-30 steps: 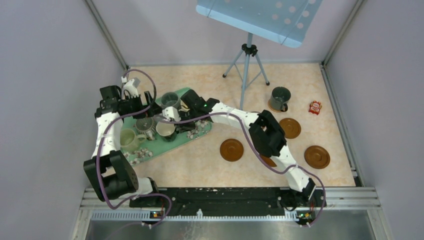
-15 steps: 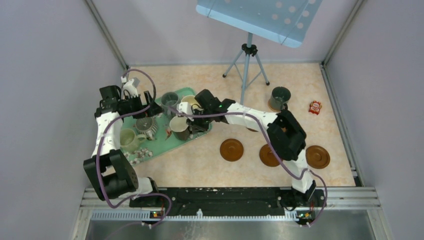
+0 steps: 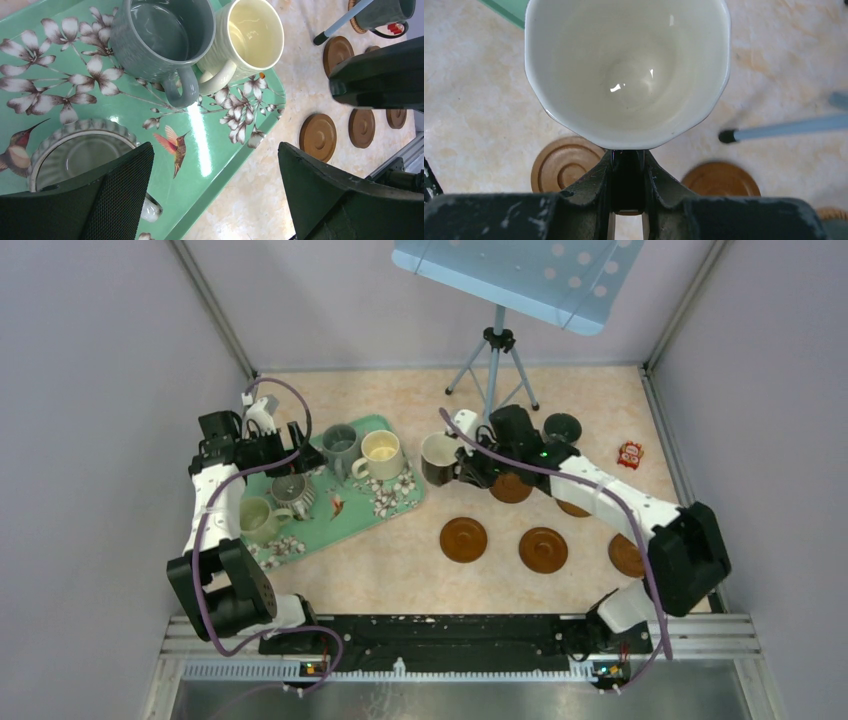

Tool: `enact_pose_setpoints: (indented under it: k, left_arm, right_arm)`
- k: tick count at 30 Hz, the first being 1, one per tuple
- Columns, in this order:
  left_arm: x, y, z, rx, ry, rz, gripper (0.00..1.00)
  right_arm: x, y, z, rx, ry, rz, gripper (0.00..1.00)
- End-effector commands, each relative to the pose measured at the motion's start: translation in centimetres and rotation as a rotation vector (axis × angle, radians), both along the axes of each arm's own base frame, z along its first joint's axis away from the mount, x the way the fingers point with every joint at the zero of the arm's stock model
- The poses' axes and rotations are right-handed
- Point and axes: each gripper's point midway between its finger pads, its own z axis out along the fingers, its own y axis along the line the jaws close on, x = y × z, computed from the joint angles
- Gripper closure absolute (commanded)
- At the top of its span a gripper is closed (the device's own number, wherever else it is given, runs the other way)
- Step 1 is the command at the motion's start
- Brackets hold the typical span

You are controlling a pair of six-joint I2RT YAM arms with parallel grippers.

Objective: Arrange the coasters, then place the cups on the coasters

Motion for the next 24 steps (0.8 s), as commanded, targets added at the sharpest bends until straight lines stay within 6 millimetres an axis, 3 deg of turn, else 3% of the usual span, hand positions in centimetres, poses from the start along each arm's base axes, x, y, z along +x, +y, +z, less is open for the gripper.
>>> enact_pose_setpoints:
  k: [1,8,13,17,24]
  left_arm:
    - [0.5,0.1,1.6,-0.004,-0.067,-0.008,0.01]
    - [0.5,0.1,1.6,-0.009,-0.072,-0.008,0.01]
    - [0.4,0.1,1.7,-0.003,-0.079,-0.006,0.01]
    - [0.3,0.1,1.9,-0.001,-0.087,-0.006,0.01]
    - [0.2,0.2,1.9,0.009,-0.087,-0.001,0.01]
  right_arm:
    - [0.8,-3.7,4.0,0.116,-0.09,-0.169,1.0]
    - [1.1,-11.1,2.4,0.092,-0.082,-0.415,1.0]
    - [1.7,-14.5,0.6,0.053,-0.081,-0.568,1.0]
    - [2.4,-15.6,-0.2,0.049,-0.086,-0.642,1.0]
    - [3.1,-15.5,-1.0,0.069,-0.072,-0.681,1.0]
